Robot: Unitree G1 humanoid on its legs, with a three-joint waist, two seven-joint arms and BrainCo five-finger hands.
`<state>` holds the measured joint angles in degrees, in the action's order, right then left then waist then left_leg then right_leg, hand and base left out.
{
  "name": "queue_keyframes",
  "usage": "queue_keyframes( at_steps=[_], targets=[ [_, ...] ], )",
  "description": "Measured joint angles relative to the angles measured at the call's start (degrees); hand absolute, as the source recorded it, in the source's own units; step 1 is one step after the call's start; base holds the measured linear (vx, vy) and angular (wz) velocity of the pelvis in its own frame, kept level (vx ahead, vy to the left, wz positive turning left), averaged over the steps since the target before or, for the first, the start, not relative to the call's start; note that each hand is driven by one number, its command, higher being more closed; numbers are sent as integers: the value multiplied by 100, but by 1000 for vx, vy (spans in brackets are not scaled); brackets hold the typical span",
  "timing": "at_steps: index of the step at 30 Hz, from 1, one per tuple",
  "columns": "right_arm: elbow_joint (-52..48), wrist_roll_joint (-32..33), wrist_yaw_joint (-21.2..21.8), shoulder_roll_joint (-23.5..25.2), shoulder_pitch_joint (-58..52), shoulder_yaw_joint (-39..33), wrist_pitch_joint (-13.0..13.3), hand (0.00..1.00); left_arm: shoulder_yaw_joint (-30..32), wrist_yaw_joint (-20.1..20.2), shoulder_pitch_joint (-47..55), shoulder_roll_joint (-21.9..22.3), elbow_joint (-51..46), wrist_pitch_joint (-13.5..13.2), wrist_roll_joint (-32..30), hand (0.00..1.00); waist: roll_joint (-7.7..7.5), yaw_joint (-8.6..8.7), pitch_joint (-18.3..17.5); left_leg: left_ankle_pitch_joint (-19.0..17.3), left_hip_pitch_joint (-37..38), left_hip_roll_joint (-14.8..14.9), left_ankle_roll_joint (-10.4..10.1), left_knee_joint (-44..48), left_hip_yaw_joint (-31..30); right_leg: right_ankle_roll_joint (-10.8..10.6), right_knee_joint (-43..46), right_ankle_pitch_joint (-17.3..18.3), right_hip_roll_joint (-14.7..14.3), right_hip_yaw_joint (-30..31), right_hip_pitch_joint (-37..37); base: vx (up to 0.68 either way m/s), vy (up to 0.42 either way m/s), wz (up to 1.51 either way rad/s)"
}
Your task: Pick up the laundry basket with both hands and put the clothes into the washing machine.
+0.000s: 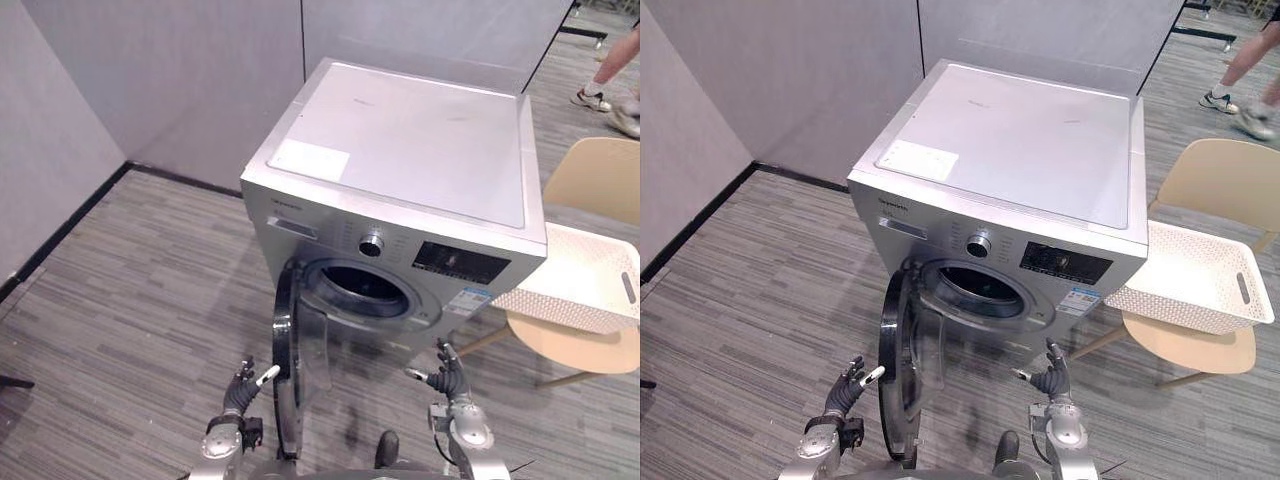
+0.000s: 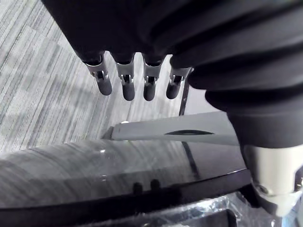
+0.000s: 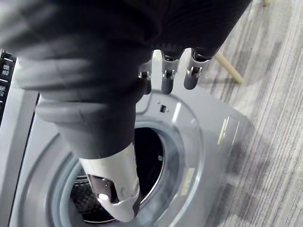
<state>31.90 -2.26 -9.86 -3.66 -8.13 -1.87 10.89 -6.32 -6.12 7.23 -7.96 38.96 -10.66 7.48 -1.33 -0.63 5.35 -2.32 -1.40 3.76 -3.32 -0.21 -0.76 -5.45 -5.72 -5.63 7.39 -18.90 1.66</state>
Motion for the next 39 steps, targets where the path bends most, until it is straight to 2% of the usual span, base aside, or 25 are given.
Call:
queue_keyframes(
  at_steps=[3, 7, 9, 11, 12, 13, 14, 17, 18, 20, 22, 24, 27, 28, 29, 30, 32, 33, 35, 36, 37, 39],
  targets=[
    [1, 10, 1, 9, -11, -2, 1, 0, -83, -16, -16, -2, 1, -92, -100, 0, 5, 3, 34, -15, -25, 34, -23, 1, 130, 22, 0, -16, -38, 129, 97, -1, -13, -26],
    [3, 208, -18, 10, 1, -16, -1, 0, -494, -46, -272, 99, -16, -177, -132, 0, 23, 22, 160, -39, -233, 128, -60, 24, 644, 76, 0, -145, -118, 659, 598, -43, -17, -63],
    [-11, 227, -30, 14, -6, -40, -1, 0, -709, -196, -555, 232, -16, -131, -125, 0, 24, 154, 290, -68, -269, 153, -104, 33, 895, 135, 1, -212, -157, 912, 782, -64, -20, -74],
    [-138, 229, -183, 18, -76, -98, -7, 0, -846, -758, -1137, 498, -9, 90, 33, 0, 37, 380, 443, -148, -299, 199, -212, 67, 1296, 146, 2, -272, -248, 1331, 1031, -61, -27, -92],
    [-219, 228, -236, 31, -130, -169, -4, 0, -938, -902, -1371, 535, 21, 182, 91, 0, 47, 460, 483, -169, -312, 217, -221, 82, 1457, 171, 2, -318, -281, 1504, 1121, -37, -31, -94],
    [-258, 229, -267, 30, -164, -227, -11, 0, -1098, -961, -1614, 544, 44, 247, 101, 0, 56, 558, 503, -219, -336, 232, -225, 96, 1591, 183, 2, -355, -324, 1654, 1230, 3, -37, -92],
    [-388, 229, -284, -16, -243, -290, -14, 0, -1508, -1000, -2048, 573, 40, 256, 102, 0, 82, 687, 558, -300, -361, 264, -235, 152, 1755, 176, 4, -380, -350, 1850, 1335, 20, -30, -89],
    [-535, 228, -322, -129, -388, -361, -18, 0, -2075, -1015, -3166, 888, -59, 189, 202, 0, 118, 956, 680, -407, -355, 338, -230, 313, 2000, 153, 5, -422, -441, 2089, 1408, 80, -22, -62],
    [-653, 236, -382, -128, -518, -446, -13, 0, -2156, -1012, -3707, 1117, -176, 30, 261, 0, 169, 1125, 708, -441, -298, 363, -243, 305, 2114, 204, 7, -463, -506, 2127, 1405, 116, -15, -42],
    [-654, 255, -390, -127, -637, -519, -12, 0, -2232, -1009, -4127, 1309, -318, -159, 333, 0, 190, 1236, 715, -445, -269, 422, -254, 304, 2113, 226, 8, -443, -547, 2173, 1374, 142, -27, -27],
    [-654, 286, -389, -111, -703, -539, -10, 0, -2229, -1003, -4194, 1404, -377, -225, 328, 0, 276, 1275, 754, -438, -201, 439, -260, 339, 2055, 242, 9, -400, -546, 2044, 1239, 138, -21, 17],
    [-641, 287, -383, -115, -733, -559, -3, 0, -2157, -985, -3900, 1318, -445, -220, 320, 0, 407, 1256, 759, -435, -156, 442, -265, 402, 1830, 251, 9, -285, -500, 1832, 1042, 95, -4, 55],
    [-600, 282, -362, -108, -567, -404, 7, 0, -1962, -852, -2654, 784, -1006, -193, 322, 0, 556, 1148, 748, -393, -121, 424, -326, 446, 1513, 243, 8, -152, -424, 1395, 788, 60, -1, 77],
    [-565, 278, -349, -95, -503, -379, 9, 0, -1838, -750, -2091, 500, -1263, -185, 322, 0, 562, 979, 748, -361, -100, 414, -367, 457, 1443, 247, 7, -147, -412, 1267, 709, -13, 13, 217],
    [-371, 274, -209, -205, -236, -206, 42, 0, -1565, -206, -280, -124, -2152, -157, 434, 0, 567, 427, 731, -109, -190, 261, -274, 502, 646, 251, 4, -89, -247, 396, 196, -45, 35, 226],
    [-371, 265, -132, -217, -147, -95, 116, 0, -1554, -72, -120, -197, -2144, -152, 540, 0, 556, 315, 724, -110, -205, 245, -274, 457, 577, 251, 3, -89, -230, 313, 167, -94, 44, 212],
    [-369, 264, -108, -189, -50, 71, 155, 0, -1565, 20, -90, -205, -2138, -150, 548, 0, 549, 276, 718, -113, -248, 224, -271, 361, 574, 251, 2, -89, -205, 290, 192, -127, 60, 38],
    [-348, 266, -112, -119, 35, 162, 144, 0, -1529, 88, -26, -254, -2150, -150, 548, 0, 536, 205, 674, -66, -286, 171, -201, 259, 510, 201, 6, -55, -149, 110, 189, -170, 51, 38],
    [-237, 264, -109, -136, 61, 290, 125, 0, -1516, 224, 203, -227, -2271, -165, 591, 0, 538, 208, 569, -32, -289, 104, -151, 216, 285, 144, 4, -14, -96, -63, 118, -102, 10, 61],
    [-86, 215, 7, -145, 104, 332, 111, 0, -1359, 456, 440, -219, -2344, -176, 706, 0, 531, 196, 558, -16, -241, 66, -128, 269, 49, 115, 2, 8, -70, -321, -88, -101, 13, 102],
    [67, 182, 28, -151, 110, 418, 109, 0, -1104, 510, 588, -211, -2280, -190, 746, 0, 487, 72, 492, -14, -225, 27, -124, 331, -155, 74, 0, 56, -40, -486, -248, -98, 16, 94],
    [151, 170, 30, -158, 133, 511, 105, 0, -667, 433, 582, -134, -1759, -216, 694, 0, 469, -85, 325, 22, -416, -52, -80, 383, -473, 34, 1, 109, 6, -879, -359, -139, 0, 106]
  ],
)
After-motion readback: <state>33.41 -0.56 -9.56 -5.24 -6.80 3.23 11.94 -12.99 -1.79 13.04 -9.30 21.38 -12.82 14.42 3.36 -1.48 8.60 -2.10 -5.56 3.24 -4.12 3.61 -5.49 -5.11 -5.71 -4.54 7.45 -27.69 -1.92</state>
